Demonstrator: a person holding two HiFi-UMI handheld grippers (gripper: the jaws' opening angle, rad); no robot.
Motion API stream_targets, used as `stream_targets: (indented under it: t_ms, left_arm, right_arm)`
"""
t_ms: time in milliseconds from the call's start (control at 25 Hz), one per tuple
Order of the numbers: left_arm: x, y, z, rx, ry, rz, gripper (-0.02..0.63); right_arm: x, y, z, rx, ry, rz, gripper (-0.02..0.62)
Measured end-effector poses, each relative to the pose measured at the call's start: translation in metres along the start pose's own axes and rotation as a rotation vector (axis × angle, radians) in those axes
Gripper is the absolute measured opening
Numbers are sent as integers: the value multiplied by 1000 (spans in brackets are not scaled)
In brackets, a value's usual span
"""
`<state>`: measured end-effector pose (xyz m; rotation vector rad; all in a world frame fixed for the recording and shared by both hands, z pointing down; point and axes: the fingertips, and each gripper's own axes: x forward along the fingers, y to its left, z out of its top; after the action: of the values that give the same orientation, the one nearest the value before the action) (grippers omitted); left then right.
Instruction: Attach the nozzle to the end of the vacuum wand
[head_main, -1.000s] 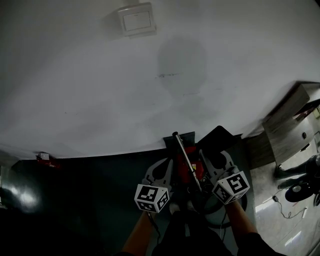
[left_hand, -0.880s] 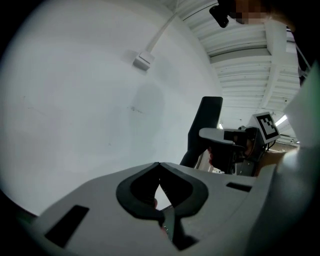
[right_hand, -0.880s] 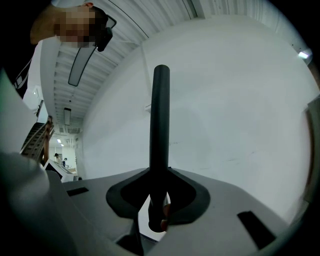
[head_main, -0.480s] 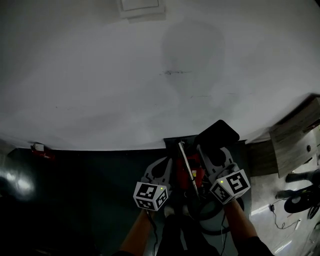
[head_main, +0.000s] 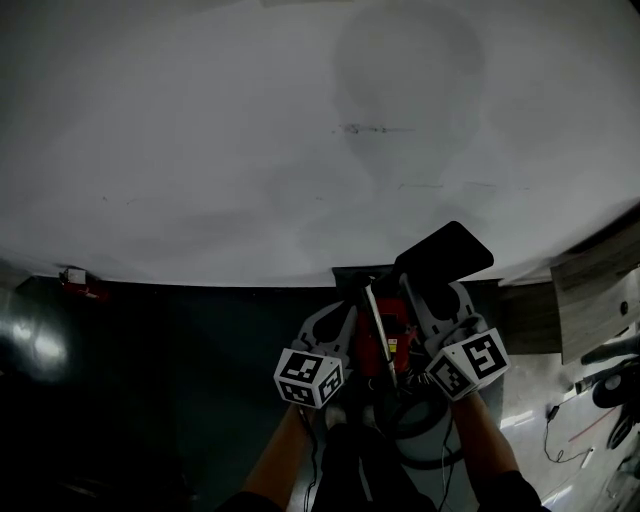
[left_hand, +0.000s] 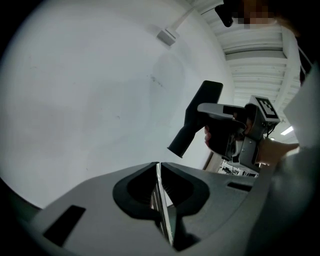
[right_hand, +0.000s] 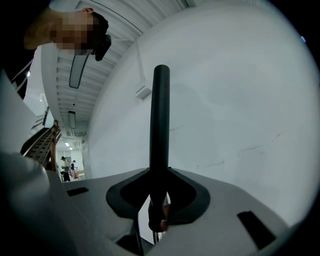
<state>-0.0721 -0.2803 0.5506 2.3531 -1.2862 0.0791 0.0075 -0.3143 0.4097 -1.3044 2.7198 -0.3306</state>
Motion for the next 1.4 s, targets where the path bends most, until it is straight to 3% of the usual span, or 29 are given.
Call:
stream_targets:
  t_ms: [200, 360, 680, 840, 960, 1400]
  left_arm:
    - [24, 4, -26, -25, 55, -29, 147]
    - [45, 5, -49, -75, 97, -38, 195]
    - [63, 8, -66, -103, 128, -49, 198]
    - [64, 6, -63, -95, 121, -60, 141]
    - [64, 3, -63, -101, 115, -69, 137]
    - [59, -16, -61, -60, 120, -105, 135]
  right_arm:
    - [8, -4, 4, -17, 6, 8, 92]
    - [12, -7, 3, -47, 36, 13, 92]
    - [20, -7, -6, -61, 91, 41, 92]
    - [23, -5, -8, -56, 99, 53, 92]
    - [26, -3, -10, -53, 104, 66, 92]
    - [30, 3, -19, -53, 196, 123, 92]
